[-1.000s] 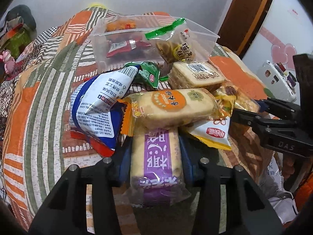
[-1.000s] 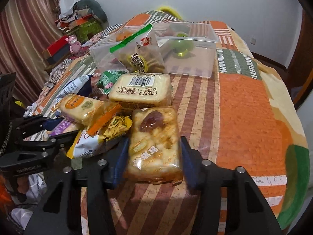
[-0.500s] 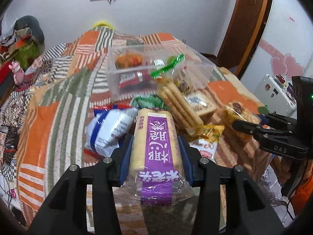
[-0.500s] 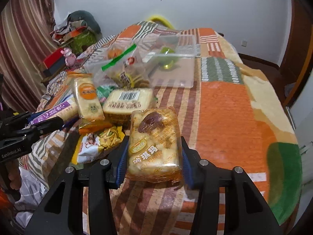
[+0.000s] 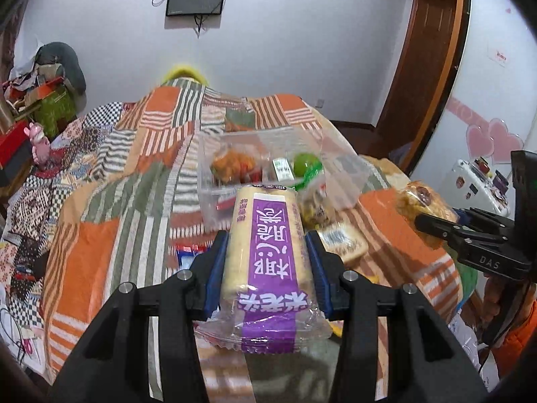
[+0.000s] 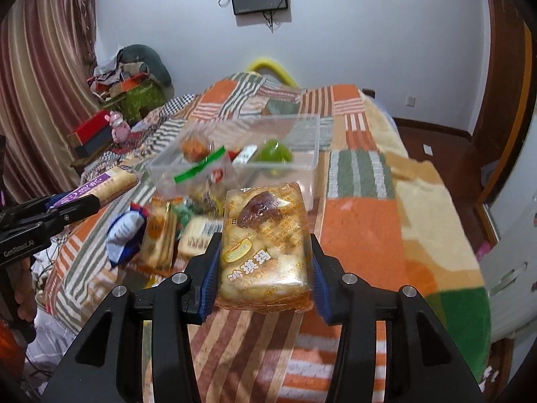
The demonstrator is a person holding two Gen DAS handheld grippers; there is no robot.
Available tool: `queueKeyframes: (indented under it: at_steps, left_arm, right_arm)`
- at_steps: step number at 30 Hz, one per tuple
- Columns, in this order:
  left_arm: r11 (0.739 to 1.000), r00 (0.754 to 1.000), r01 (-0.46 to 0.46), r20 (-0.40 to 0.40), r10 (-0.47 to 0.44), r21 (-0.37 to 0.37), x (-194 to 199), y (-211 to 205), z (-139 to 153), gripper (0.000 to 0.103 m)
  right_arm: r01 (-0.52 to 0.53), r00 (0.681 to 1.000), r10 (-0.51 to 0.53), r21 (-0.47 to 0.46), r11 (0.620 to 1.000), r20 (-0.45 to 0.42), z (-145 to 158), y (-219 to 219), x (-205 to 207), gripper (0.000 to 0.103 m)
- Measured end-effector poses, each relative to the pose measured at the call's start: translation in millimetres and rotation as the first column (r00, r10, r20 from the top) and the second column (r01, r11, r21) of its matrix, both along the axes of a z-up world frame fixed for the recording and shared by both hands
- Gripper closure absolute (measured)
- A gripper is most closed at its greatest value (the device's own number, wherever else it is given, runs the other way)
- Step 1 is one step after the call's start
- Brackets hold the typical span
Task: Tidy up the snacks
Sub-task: 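Lower pastry pack into clear box with right while left releases biscuit pack there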
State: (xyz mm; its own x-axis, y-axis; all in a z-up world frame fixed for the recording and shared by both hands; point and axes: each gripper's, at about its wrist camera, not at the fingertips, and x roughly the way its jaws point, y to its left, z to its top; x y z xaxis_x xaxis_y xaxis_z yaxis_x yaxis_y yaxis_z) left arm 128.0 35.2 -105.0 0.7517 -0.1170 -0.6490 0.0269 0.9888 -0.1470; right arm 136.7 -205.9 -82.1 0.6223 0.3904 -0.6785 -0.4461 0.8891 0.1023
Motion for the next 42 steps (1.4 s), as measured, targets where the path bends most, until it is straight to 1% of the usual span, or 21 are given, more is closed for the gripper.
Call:
queueKeyframes:
  at_steps: [10, 17, 24, 28, 36, 42]
  left_arm:
    - [1.000, 0.999, 0.001, 0.045, -0.002, 0.018, 43.5, 1.4, 14.6, 0.058]
    - [1.000, 0.998, 0.020, 0.053, -0.020, 0.013, 77.4, -1.4, 13.1, 0.058]
    - [0.999, 0.998, 0.039, 0.046, -0.040, 0.021, 114.3, -2.6, 4.0, 0.058]
    - [0.999, 0.999, 0.045, 0.020, -0.045, -0.001, 138.3, -1.4, -6.0, 0.058]
    - [0.997, 0.997, 0.073, -0.013, -0.073, 0.016, 173.4, -8.8, -19.8, 0.058]
    - [0.996, 0.995, 0.084, -0.056, -0.083, 0.015, 194.4, -15.5, -32.8, 0.058]
  right_arm:
    - [0.010, 0.998, -0.011, 0.011, 1.000, 0.067, 20.4, 6.0, 29.2, 0.060]
    - [0.014, 0.996, -0.015, 0.014, 1.000, 0.086, 22.4, 13.4, 52.7, 0.060]
    - [0.025, 0.997, -0.025, 0.011, 1.000, 0.078, 14.4, 22.1, 84.1, 0.060]
    - [0.019, 0.998, -0.020, 0.007, 1.000, 0.057, 4.9, 29.6, 99.7, 0.060]
    - [-0.007, 1.000, 0.007, -0.007, 1.000, 0.026, -8.8, 47.0, 124.3, 0.060]
    - [-0.014, 1.000, 0.014, -0.031, 0.999, -0.003, -21.5, 55.1, 136.4, 0.060]
